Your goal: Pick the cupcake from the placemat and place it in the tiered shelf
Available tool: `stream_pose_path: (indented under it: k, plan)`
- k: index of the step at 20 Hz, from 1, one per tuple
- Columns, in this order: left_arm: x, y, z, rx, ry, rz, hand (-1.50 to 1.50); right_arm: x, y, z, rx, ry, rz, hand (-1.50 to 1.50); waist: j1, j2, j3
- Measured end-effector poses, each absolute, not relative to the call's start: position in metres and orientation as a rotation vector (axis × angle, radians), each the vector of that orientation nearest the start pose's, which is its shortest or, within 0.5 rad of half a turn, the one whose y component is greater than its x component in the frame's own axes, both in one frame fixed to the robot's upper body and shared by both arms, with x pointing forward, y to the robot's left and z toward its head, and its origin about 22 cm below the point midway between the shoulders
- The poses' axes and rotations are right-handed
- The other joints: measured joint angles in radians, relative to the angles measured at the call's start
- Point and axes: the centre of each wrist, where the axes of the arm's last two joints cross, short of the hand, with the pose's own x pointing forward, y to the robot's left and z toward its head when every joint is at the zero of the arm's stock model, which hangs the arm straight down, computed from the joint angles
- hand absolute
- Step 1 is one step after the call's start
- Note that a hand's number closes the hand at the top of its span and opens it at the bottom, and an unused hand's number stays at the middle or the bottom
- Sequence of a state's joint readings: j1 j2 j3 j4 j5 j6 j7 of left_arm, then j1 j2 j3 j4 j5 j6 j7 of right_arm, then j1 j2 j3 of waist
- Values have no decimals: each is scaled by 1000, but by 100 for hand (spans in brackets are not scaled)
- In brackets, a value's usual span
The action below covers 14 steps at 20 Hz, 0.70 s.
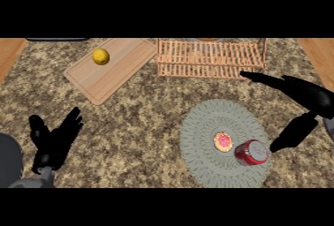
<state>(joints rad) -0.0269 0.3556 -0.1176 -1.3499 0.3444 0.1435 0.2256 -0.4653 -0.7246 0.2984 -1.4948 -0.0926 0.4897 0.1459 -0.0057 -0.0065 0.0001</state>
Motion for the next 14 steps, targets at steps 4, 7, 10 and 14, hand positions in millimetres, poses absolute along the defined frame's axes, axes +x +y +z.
stream_pose_path:
  k: [4,7,10,14]
  plan:
    - [245,291,-23,91,-1120,48,0,316,-251,141,-150,-1316,1196,-150,4,2,0]
    - [247,295,-23,92,-1123,40,0,311,-238,139,-187,-1264,1234,-150,6,3,1]
    - [246,300,-24,91,-1125,38,0,298,-226,132,-215,-1231,1280,-150,5,3,1]
    - [249,291,-22,96,-1125,42,0,291,-221,123,-268,-1183,1317,-150,7,4,2]
